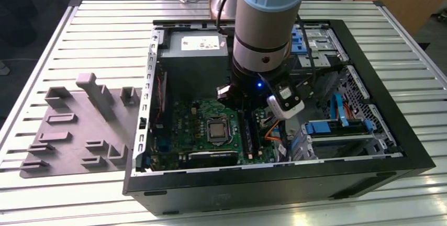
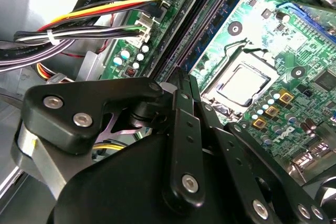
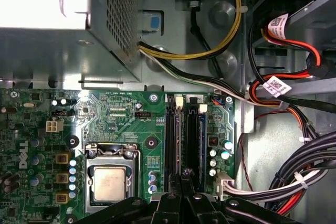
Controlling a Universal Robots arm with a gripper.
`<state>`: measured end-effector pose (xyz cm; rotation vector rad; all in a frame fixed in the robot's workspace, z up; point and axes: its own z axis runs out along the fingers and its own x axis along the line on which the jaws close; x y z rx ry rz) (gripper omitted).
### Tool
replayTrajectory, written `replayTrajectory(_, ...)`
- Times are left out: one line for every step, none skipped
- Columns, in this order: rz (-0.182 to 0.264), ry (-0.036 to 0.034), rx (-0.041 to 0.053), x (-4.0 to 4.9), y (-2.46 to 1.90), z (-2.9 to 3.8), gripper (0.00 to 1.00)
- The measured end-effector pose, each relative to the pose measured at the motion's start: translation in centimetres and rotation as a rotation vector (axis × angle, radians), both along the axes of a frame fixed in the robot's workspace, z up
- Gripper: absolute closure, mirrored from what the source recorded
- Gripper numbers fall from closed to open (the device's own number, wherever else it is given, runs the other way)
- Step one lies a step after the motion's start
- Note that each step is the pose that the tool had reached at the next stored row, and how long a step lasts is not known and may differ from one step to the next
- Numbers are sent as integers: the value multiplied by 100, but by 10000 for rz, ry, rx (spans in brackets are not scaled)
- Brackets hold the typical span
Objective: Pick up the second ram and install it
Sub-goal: 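Insert the second ram into the second slot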
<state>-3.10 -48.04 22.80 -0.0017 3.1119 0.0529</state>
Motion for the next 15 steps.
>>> replayTrajectory(0,0,3,-1,1,-2,88)
replayTrajectory(0,-1,5,-2,1,-5,88)
replayTrajectory(1,-1,5,-1,2,-6,88)
replayTrajectory(1,0,4,-1,2,-8,88)
replayTrajectory(0,-1,5,-1,3,-11,88)
replayTrajectory(1,0,4,-2,4,-13,88)
replayTrajectory(0,0,3,-2,5,-15,88)
replayTrajectory(1,0,3,-2,6,-17,88)
replayTrajectory(0,-1,4,-3,7,-18,88)
replayTrajectory(0,0,4,-3,8,-20,88)
replayTrajectory(-1,0,5,-5,9,-21,88)
replayTrajectory(-3,-1,5,-7,10,-22,88)
replayTrajectory(-4,0,4,-10,10,-22,88)
replayTrajectory(-6,-1,4,-11,10,-23,88)
replayTrajectory(-7,0,4,-12,10,-23,88)
